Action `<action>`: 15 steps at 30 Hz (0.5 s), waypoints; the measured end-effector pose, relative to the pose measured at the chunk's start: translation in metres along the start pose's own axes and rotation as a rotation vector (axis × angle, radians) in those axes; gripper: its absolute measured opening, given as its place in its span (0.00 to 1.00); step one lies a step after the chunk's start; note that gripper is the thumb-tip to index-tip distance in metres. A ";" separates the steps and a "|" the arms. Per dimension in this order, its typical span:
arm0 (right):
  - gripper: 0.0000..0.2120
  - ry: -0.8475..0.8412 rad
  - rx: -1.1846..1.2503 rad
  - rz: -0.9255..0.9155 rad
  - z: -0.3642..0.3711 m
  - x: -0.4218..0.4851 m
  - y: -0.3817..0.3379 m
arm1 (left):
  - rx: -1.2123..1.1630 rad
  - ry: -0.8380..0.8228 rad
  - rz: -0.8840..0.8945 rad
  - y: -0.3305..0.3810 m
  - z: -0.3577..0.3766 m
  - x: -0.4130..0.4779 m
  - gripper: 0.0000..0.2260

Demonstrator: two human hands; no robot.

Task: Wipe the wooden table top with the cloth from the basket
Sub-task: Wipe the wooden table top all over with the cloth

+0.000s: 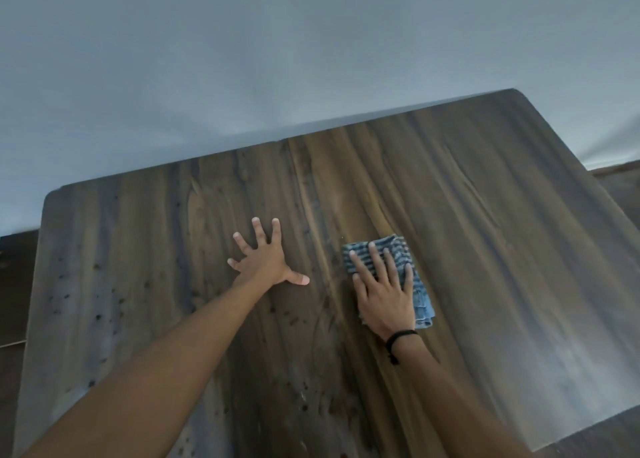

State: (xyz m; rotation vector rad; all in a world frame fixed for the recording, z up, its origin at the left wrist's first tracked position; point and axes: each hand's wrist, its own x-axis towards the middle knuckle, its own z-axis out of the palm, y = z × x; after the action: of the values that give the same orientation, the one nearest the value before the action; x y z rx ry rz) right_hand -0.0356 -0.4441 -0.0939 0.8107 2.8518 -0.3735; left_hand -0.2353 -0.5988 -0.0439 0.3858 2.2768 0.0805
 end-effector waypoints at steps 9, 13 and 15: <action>0.24 -0.041 0.018 -0.175 0.003 0.002 -0.015 | -0.031 0.039 0.062 -0.006 -0.053 0.037 0.63; 0.23 -0.048 -0.022 -0.280 -0.008 0.031 -0.006 | -0.020 0.047 0.058 -0.006 -0.053 0.042 0.63; 0.24 -0.022 0.057 -0.038 -0.009 0.040 -0.023 | -0.030 0.060 0.068 -0.009 -0.051 0.042 0.63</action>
State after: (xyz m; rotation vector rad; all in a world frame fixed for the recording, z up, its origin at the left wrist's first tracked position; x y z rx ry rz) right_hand -0.0817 -0.4408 -0.0892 0.7577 2.8513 -0.4674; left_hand -0.3019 -0.5909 -0.0413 0.4504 2.3184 0.1625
